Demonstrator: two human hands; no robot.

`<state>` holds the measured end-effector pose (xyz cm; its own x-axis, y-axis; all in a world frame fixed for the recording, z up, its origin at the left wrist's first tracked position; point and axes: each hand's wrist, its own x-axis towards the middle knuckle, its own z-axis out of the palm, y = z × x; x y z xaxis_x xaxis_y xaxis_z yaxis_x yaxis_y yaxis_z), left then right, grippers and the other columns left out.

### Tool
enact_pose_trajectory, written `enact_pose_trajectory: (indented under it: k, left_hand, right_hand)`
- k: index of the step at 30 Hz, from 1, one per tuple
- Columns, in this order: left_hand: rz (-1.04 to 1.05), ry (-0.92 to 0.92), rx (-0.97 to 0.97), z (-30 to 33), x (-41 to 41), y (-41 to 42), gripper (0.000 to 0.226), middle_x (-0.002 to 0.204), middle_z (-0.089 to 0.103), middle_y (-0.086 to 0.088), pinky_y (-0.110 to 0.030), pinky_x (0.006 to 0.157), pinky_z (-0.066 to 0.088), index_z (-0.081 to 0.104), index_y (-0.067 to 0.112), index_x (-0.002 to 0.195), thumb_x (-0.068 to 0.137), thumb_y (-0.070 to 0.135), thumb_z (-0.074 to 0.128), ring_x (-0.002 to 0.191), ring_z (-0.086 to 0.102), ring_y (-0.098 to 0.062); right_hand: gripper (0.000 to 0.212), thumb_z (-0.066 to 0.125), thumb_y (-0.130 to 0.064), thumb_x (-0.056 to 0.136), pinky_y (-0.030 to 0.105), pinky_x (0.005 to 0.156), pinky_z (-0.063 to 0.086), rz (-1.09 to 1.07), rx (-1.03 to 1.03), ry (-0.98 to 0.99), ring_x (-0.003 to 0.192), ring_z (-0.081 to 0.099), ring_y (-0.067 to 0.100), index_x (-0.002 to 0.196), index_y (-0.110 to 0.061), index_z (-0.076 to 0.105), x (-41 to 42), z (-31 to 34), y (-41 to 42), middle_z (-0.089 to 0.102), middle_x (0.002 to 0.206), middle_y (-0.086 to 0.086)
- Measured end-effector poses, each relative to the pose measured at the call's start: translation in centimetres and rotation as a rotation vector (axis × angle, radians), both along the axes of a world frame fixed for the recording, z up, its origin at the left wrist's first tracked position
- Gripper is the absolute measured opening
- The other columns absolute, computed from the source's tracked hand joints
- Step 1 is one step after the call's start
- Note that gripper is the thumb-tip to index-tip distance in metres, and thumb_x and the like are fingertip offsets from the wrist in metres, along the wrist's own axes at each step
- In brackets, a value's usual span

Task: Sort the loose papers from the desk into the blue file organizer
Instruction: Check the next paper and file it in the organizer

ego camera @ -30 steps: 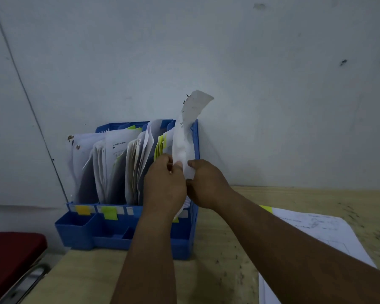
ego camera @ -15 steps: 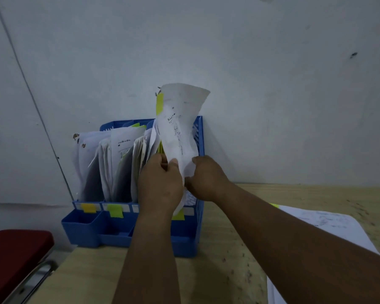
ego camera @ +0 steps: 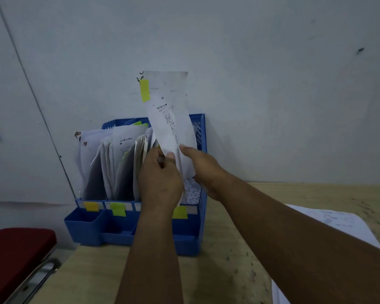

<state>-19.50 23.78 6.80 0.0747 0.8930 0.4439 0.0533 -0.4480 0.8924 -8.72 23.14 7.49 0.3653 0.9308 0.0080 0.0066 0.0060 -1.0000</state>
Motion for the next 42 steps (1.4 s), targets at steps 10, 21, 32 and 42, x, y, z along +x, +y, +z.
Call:
enact_pose_trajectory:
  k: [10, 21, 32, 42]
  left_hand:
    - [-0.049, 0.032, -0.031, -0.4, 0.1, 0.1, 0.028, 0.105, 0.071, -0.001, -0.049, 0.085, 0.06, 0.064, 0.02, 0.12, 0.101, 0.008, 0.048, 0.096, 0.069, -0.02]
    - [-0.015, 0.222, -0.078, -0.9, -0.4, 0.9, 0.019, 0.097, 0.069, 0.001, -0.027, 0.069, 0.049, 0.068, 0.017, 0.106, 0.097, 0.008, 0.053, 0.087, 0.064, -0.013]
    - [-0.089, 0.215, 0.1, -0.4, 0.3, -0.1, 0.028, 0.092, 0.068, 0.017, -0.024, 0.084, 0.051, 0.073, 0.032, 0.111, 0.105, 0.041, 0.047, 0.09, 0.062, 0.004]
    - [0.273, 0.249, 0.202, -1.2, -0.4, 0.1, 0.028, 0.112, 0.072, 0.004, -0.01, 0.075, 0.043, 0.069, 0.022, 0.12, 0.093, 0.022, 0.07, 0.097, 0.064, -0.007]
  right_hand:
    - [0.104, 0.08, -0.078, 0.055, 0.031, 0.097, 0.05, 0.024, 0.118, -0.204, 0.126, 0.054, 0.017, 0.142, -0.032, 0.049, -0.9, -0.3, 0.7, 0.045, 0.148, 0.002]
    - [0.037, 0.058, -0.011, 0.087, 0.018, 0.044, 0.024, -0.336, 0.165, -0.742, 0.051, 0.038, 0.009, 0.057, -0.015, 0.037, -0.4, -0.5, 0.0, 0.04, 0.058, 0.0]
    - [0.009, 0.062, -0.022, 0.096, 0.021, 0.074, 0.035, -0.116, 0.023, -1.19, 0.095, 0.064, 0.022, 0.095, -0.014, 0.066, -0.3, -1.9, 0.3, 0.064, 0.095, 0.006]
    - [0.011, 0.065, -0.019, 0.091, 0.033, 0.074, 0.052, -0.04, 0.194, -1.171, 0.082, 0.064, 0.024, 0.094, -0.012, 0.072, -1.3, -3.8, -1.1, 0.071, 0.093, 0.009]
